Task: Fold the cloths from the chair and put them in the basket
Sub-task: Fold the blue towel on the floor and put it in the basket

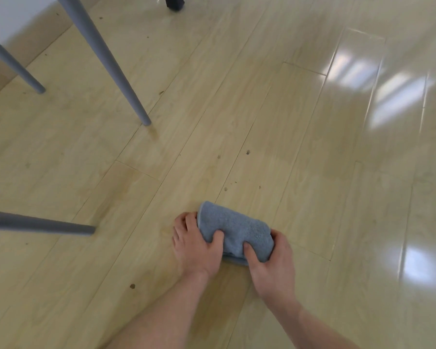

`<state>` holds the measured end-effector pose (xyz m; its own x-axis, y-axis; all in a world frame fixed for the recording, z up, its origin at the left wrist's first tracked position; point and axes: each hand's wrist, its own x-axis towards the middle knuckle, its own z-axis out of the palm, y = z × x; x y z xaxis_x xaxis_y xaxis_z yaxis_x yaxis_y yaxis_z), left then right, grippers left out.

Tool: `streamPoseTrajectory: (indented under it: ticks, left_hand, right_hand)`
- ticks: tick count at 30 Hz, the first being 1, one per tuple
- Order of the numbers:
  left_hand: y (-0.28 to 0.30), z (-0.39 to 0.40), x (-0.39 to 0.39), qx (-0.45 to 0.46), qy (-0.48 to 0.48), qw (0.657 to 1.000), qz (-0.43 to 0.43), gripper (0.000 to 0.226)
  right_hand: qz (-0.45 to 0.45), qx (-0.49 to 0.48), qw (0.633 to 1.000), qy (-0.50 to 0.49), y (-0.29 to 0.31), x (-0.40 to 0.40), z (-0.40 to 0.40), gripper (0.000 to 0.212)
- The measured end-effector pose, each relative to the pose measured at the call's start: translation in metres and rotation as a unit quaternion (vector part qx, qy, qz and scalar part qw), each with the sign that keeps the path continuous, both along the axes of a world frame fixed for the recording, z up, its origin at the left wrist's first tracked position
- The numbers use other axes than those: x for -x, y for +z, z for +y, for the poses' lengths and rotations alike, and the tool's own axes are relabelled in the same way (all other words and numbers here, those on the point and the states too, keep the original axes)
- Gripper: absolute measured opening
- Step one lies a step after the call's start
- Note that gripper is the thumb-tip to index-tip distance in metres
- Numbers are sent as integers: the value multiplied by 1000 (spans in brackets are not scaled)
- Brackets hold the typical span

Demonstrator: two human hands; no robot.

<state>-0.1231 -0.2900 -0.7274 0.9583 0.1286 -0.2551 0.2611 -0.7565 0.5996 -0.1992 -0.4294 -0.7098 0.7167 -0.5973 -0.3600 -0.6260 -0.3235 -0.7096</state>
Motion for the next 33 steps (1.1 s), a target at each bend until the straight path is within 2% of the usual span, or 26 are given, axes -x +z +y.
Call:
streamPoseTrajectory:
  ticks: [3, 6, 11, 15, 21, 27, 30, 33]
  left_hand:
    - [17, -14, -13, 34, 78, 992, 90, 44]
    - [45, -13, -24, 106, 126, 966, 197, 44]
    - [148, 11, -24, 164, 63, 940, 291, 55]
    - [267, 15, -30, 199, -32, 910, 362, 25]
    - [482, -16, -27, 270, -37, 904, 328, 25]
    - [715, -63, -29, 298, -88, 912, 267, 29]
    - [815, -93, -30, 330, -114, 908, 232, 25]
    - [883, -124, -27, 347, -131, 909, 191, 25]
  right_hand:
    - [24, -54, 998, -23, 5, -4, 1, 56]
    - [39, -127, 990, -42, 22, -7, -2, 57]
    - [77, -213, 974, -29, 120, -2, -19, 50]
    - [71, -248, 966, -23, 238, -5, -42, 52]
    - [46, -293, 955, -29, 457, -10, -88, 48]
    - [3, -332, 943, -27, 688, -6, -152, 44]
    - [-15, -361, 932, -15, 778, -1, -187, 47]
    - [-48, -373, 927, -9, 849, -1, -220, 48]
